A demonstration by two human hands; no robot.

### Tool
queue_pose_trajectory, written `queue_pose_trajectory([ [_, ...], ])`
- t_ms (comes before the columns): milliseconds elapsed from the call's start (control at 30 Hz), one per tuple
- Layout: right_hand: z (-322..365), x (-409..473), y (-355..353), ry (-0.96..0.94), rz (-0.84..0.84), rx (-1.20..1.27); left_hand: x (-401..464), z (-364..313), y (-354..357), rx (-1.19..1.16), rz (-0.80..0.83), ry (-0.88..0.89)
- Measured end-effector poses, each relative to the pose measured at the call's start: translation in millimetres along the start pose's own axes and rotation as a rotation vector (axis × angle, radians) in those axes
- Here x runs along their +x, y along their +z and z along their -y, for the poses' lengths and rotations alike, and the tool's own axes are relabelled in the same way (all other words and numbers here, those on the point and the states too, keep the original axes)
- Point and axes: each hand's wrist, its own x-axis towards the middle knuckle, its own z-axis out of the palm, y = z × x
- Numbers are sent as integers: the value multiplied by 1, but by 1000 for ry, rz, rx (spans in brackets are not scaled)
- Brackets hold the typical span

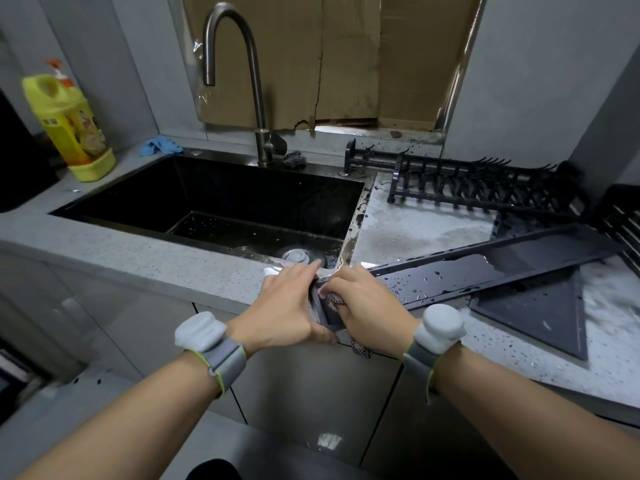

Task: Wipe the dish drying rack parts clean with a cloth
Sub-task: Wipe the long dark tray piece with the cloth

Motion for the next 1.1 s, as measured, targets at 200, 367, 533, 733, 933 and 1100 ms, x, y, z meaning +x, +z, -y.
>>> queue_pose_trajectory([
  [200, -10, 5, -18, -21, 116, 86, -2, 1, 5, -73, -13, -31],
  [367, -4, 9, 1, -13, 39, 26, -3, 2, 5, -116, -16, -17],
  [533, -7, 15, -9, 149, -3, 114, -7, 3, 6, -149, -24, -38],
  [733, 6, 37, 4, 167, -121, 277, -12, -1, 7, -256, -59, -78],
  [933, 4, 27, 14, 6, -47, 189, -8, -1, 6, -258, -15, -71],
  [1100, 6, 24, 11, -27, -18, 236, -8, 4, 9, -180, -4, -30],
])
